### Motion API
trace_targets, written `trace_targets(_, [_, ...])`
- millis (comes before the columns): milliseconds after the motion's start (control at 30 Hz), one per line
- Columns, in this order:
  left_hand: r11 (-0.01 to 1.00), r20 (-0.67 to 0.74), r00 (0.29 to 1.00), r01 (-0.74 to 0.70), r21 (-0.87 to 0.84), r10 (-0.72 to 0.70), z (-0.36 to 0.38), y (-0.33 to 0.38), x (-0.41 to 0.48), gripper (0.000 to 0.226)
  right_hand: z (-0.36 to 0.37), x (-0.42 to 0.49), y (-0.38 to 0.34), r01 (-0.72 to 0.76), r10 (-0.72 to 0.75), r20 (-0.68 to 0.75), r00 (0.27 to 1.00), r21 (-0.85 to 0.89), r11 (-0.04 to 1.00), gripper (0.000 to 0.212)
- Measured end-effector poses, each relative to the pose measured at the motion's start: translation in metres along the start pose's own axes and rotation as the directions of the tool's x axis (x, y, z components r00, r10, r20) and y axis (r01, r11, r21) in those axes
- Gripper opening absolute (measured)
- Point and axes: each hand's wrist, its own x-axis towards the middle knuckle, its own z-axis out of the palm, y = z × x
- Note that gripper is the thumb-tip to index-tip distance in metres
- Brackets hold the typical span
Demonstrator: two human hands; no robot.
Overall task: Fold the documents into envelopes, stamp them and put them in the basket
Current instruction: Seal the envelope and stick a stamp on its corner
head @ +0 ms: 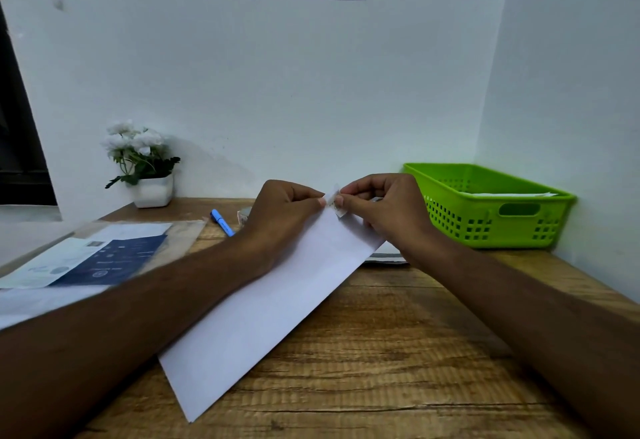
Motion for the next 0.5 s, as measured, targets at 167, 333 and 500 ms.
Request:
trace_targets(167, [1.0, 0.004, 1.0, 0.001, -0.005, -0.001, 0.0007, -0.0011, -0.0007, 0.013, 0.0007, -0.0001, 0.0005, -0.011, 0.011, 0.0, 1.0, -0.016, 1.0, 0.011])
trace_targets(333, [1.0, 0.01, 1.0, -0.021, -0.022, 0.021, 0.0012, -0.001, -0.0024, 0.011, 0.0006, 0.0013, 0.0009, 0.005, -0.005, -0.013, 1.0, -0.033, 0.999, 0.011])
trace_targets(500, [0.999, -0.001, 0.999, -0.054, -0.004, 0.054, 0.0022, -0.0007, -0.0023, 0.012, 0.0008, 0.001, 0.0014, 0.001, -0.001, -0.007, 1.0, -0.032, 0.999, 0.015])
